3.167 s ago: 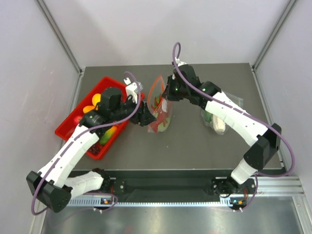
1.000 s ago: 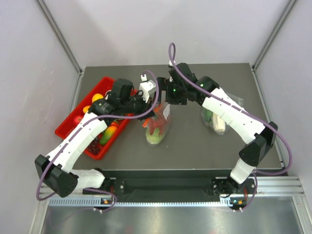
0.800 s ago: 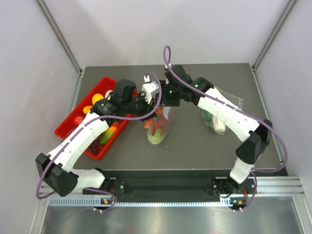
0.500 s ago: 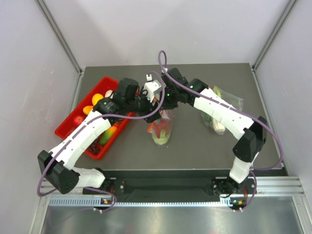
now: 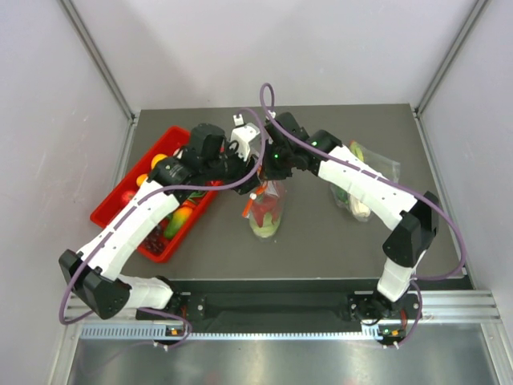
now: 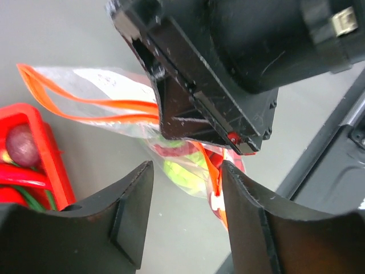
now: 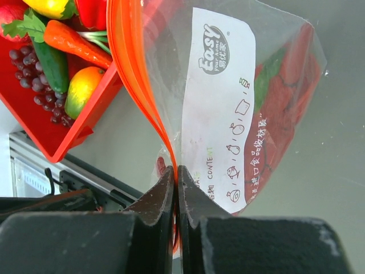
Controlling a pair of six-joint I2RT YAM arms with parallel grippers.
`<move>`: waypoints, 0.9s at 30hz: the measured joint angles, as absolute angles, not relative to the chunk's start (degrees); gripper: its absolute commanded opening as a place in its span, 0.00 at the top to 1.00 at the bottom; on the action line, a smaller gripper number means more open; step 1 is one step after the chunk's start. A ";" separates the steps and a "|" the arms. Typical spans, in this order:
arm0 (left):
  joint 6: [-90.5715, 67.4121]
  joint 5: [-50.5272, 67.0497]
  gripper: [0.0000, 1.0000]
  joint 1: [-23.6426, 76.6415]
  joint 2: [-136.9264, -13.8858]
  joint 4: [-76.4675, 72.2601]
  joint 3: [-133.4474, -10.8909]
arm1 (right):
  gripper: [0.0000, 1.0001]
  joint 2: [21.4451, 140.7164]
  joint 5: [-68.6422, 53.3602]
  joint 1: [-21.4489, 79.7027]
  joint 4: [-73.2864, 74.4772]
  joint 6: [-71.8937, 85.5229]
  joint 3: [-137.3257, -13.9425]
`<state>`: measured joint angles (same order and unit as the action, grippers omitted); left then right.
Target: Open the zip-top bag and remove the fake food
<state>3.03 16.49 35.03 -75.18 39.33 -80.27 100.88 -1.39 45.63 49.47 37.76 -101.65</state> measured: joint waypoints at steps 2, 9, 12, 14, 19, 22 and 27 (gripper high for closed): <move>1.58 17.15 0.47 34.98 -75.20 39.62 -79.83 | 1.00 100.88 -1.39 45.63 49.43 37.76 -101.65; -3.55 19.68 0.49 34.98 -75.55 40.23 -77.19 | 1.00 100.88 -0.51 45.63 49.36 37.80 -101.62; -4.62 20.27 0.49 34.98 -75.55 40.56 -77.08 | 1.00 100.86 -0.25 45.63 49.34 37.85 -101.62; -4.71 20.34 0.49 34.98 -75.55 40.66 -77.06 | 1.00 100.86 -0.10 45.63 49.34 38.02 -101.60; -4.69 20.36 0.53 34.98 -75.55 41.23 -76.75 | 1.00 100.51 0.05 45.63 49.23 38.19 -100.66; -4.64 20.51 0.59 34.98 -75.55 41.67 -76.31 | 1.00 100.51 0.14 45.65 49.17 38.19 -100.47; -4.58 20.86 0.61 34.98 -75.57 42.09 -75.50 | 1.00 100.44 0.19 45.65 49.12 38.22 -100.47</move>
<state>-4.58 20.86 34.98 -75.57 42.09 -75.50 100.44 0.19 45.65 49.12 38.22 -100.47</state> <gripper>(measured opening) 0.417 0.009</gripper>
